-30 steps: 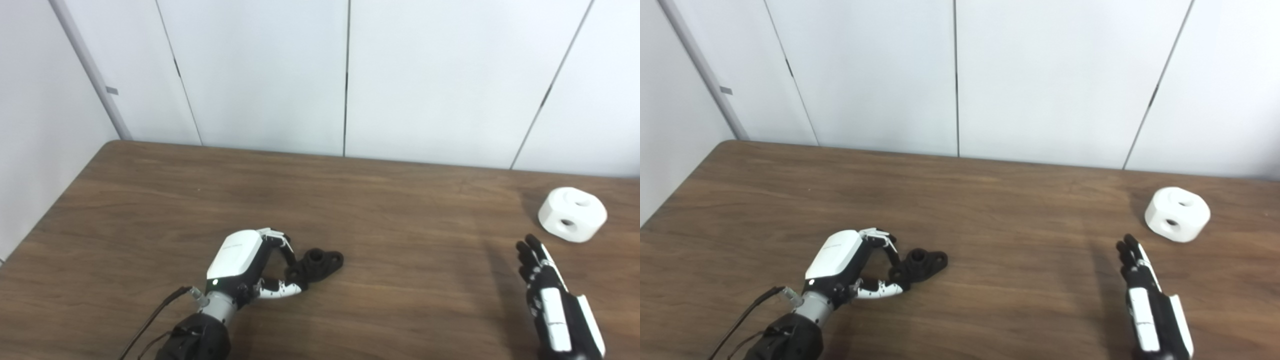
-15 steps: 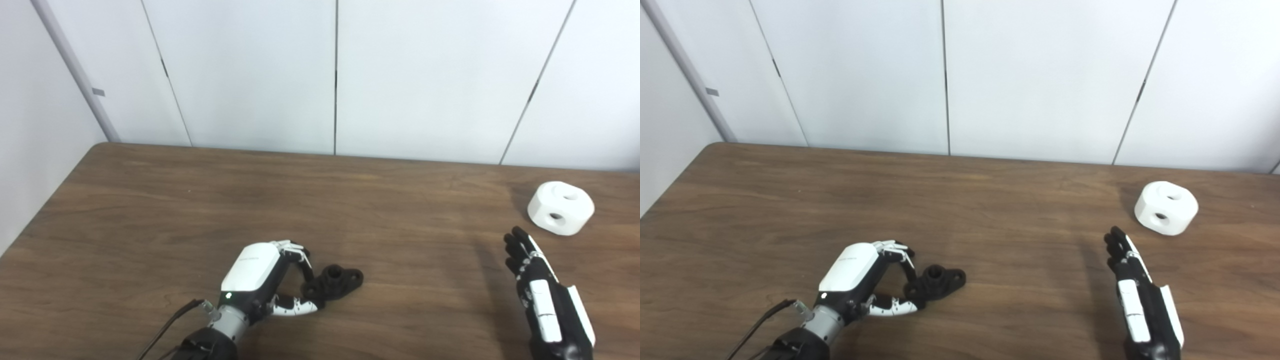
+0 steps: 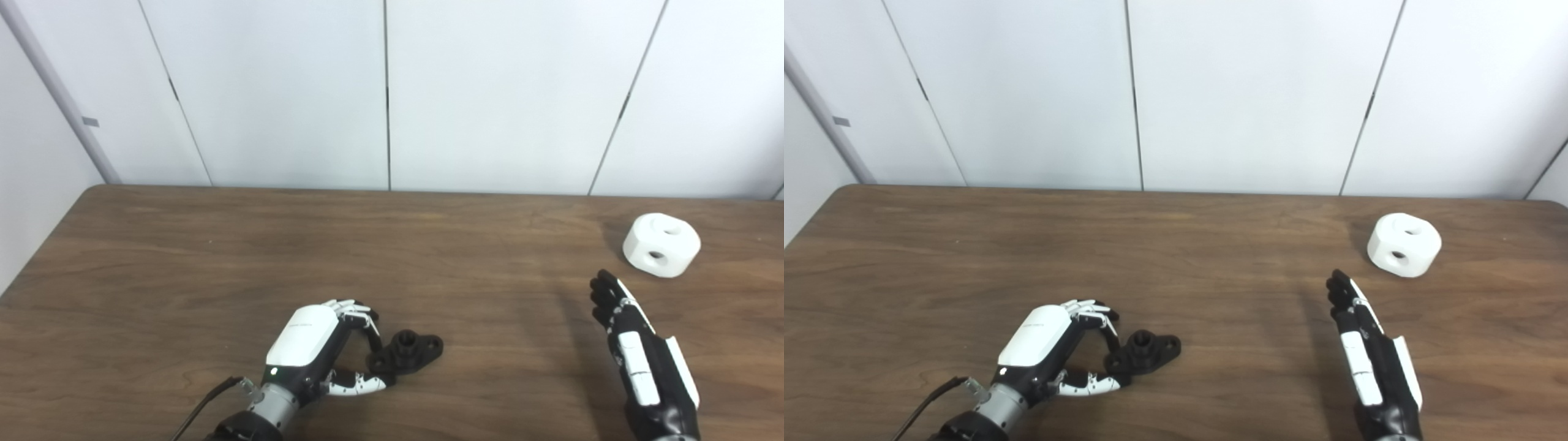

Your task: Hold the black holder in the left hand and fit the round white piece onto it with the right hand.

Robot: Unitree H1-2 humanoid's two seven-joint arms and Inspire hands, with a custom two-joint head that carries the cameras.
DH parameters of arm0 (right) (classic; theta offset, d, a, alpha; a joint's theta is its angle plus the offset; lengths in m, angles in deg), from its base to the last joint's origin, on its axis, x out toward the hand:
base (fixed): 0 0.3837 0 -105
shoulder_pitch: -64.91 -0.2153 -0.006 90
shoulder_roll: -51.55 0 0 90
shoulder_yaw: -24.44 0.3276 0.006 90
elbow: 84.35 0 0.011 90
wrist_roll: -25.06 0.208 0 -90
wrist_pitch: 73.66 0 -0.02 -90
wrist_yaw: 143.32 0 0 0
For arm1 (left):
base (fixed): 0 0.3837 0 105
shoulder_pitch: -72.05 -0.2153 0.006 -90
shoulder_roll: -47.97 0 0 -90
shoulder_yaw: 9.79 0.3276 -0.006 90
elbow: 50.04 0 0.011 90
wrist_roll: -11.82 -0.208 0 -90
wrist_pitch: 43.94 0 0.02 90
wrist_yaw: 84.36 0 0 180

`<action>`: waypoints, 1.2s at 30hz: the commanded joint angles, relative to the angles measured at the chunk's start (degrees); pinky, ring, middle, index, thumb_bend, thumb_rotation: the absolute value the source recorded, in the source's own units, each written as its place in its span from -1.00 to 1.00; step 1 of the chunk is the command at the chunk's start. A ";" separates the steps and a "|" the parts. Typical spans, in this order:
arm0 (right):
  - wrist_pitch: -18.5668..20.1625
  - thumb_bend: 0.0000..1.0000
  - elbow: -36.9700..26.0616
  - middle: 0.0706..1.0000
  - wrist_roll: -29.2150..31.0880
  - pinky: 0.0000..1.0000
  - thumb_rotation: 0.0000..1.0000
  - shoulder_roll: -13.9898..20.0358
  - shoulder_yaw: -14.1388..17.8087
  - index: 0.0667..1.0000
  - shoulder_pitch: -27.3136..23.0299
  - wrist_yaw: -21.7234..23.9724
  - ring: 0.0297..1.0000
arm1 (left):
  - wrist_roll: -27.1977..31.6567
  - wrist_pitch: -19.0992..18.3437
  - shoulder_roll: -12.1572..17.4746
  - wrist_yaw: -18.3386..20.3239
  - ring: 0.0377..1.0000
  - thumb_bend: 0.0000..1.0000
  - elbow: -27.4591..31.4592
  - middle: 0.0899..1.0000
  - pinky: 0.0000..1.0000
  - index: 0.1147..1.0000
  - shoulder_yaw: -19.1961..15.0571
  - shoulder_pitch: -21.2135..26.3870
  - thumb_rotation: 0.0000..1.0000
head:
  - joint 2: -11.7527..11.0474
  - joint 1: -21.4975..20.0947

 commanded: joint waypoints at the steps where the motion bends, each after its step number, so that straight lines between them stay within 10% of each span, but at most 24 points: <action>1: -0.32 0.10 -1.12 0.78 -1.12 0.90 0.70 -2.64 -0.25 0.76 3.00 -1.18 0.87 | -0.15 1.14 0.04 3.16 0.69 0.04 -2.02 0.50 0.78 -0.16 1.67 -0.67 -0.91 | -0.02 -0.06; 10: 2.78 0.03 -1.91 0.75 -5.60 0.81 0.46 -2.02 0.54 0.70 1.89 -4.65 0.83 | -0.10 2.10 0.82 4.22 0.70 0.04 -3.33 0.50 0.79 -0.16 1.46 0.39 -0.91 | -1.21 -2.38; 20: 6.53 0.42 -3.25 0.61 -12.85 0.72 -0.60 -0.39 5.92 0.46 -2.36 -9.56 0.70 | 0.12 3.84 0.84 3.59 0.69 0.04 -4.65 0.49 0.76 -0.16 1.19 0.59 -0.91 | -2.62 -4.30; 36: 19.94 0.76 -4.62 0.66 -23.20 0.73 -0.59 10.10 9.92 0.35 -13.77 -6.39 0.74 | -0.14 5.32 1.38 3.21 0.68 0.04 -5.36 0.49 0.77 -0.16 0.39 0.06 -0.91 | -3.90 -7.93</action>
